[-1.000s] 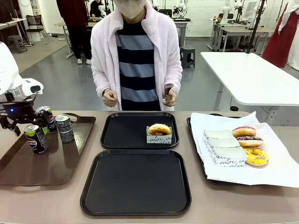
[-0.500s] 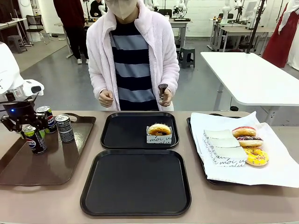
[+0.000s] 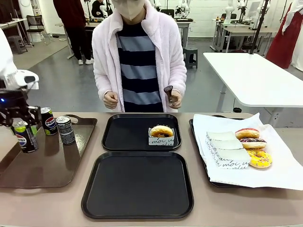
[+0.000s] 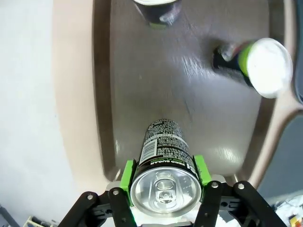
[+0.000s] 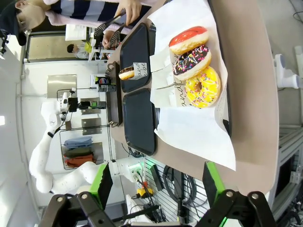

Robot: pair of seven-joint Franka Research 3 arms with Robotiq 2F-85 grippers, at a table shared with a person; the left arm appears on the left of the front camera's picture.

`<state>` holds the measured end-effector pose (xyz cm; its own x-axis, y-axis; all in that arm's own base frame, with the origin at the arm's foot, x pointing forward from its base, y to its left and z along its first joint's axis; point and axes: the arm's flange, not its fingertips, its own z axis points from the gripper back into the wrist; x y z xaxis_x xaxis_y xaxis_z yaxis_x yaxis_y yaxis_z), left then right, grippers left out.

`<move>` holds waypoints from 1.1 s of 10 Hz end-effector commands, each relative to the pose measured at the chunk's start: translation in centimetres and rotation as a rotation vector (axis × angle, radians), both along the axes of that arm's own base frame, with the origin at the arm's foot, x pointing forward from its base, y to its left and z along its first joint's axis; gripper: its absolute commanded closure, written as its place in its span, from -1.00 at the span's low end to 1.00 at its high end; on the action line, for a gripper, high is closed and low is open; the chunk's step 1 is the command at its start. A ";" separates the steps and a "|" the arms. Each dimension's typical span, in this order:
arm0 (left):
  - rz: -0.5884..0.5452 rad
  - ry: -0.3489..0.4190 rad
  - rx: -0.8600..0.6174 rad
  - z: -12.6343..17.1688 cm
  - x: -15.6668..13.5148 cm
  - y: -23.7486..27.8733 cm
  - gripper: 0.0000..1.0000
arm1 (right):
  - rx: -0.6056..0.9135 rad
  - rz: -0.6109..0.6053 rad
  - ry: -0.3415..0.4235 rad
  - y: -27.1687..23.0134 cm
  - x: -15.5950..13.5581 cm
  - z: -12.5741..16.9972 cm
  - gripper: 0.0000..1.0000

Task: Set up donuts and drinks on trays.
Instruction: Pick up one Pepsi coke and place it on the Flat Tray.

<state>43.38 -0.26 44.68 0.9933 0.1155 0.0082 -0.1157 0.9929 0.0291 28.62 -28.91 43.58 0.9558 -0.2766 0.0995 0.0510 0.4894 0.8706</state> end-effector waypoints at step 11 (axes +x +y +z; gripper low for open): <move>-0.043 -0.098 -0.075 7.9 -5.6 -3.1 -0.17 | 0.007 0.001 -0.005 -0.1 -0.1 0.0 -1.00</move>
